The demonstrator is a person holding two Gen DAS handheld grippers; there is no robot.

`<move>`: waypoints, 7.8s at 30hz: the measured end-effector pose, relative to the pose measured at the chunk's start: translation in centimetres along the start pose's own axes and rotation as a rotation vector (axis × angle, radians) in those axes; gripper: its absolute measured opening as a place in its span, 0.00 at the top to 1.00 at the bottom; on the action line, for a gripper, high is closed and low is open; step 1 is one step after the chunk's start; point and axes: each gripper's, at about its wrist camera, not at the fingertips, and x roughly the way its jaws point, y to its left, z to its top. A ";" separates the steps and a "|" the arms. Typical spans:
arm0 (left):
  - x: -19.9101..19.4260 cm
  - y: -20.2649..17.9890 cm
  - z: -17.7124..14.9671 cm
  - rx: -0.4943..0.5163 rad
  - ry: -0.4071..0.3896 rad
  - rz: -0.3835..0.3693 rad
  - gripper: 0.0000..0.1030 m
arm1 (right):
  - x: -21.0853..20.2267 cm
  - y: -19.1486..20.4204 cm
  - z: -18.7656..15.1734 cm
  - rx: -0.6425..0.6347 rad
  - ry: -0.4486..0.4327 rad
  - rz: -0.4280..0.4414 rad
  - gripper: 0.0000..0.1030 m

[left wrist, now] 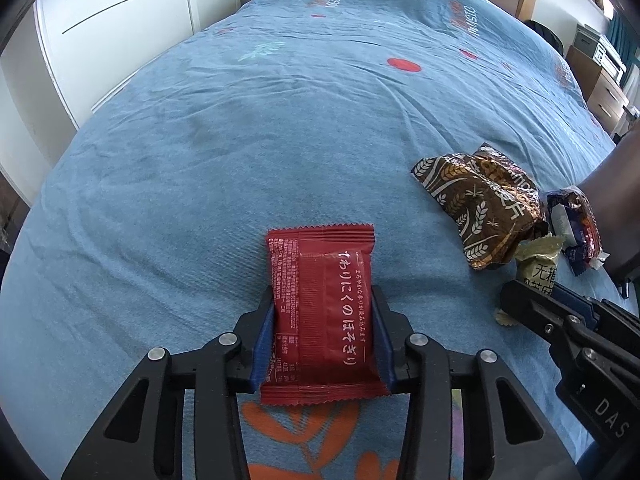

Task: Organize snacks
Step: 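Grasp the red rectangular packet with the left gripper while the right grasps the beige pastry packet, then carry the red packet and beige pastry packet over the green tray, then lower both packets into the tray and open both grippers, then move both open tools back toward the two remaining snacks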

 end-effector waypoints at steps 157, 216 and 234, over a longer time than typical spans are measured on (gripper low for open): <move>-5.3 -47.5 -5.1 0.502 -0.046 -0.187 0.60 | -20.3 -41.2 -7.5 0.250 -0.214 -0.375 0.00; -15.6 -38.6 -8.3 0.417 -0.140 -0.197 0.44 | -27.7 -32.8 -11.5 0.246 -0.278 -0.431 0.00; -15.8 -29.3 -8.8 0.300 -0.145 -0.096 0.43 | -26.6 -25.5 -12.8 0.187 -0.253 -0.366 0.00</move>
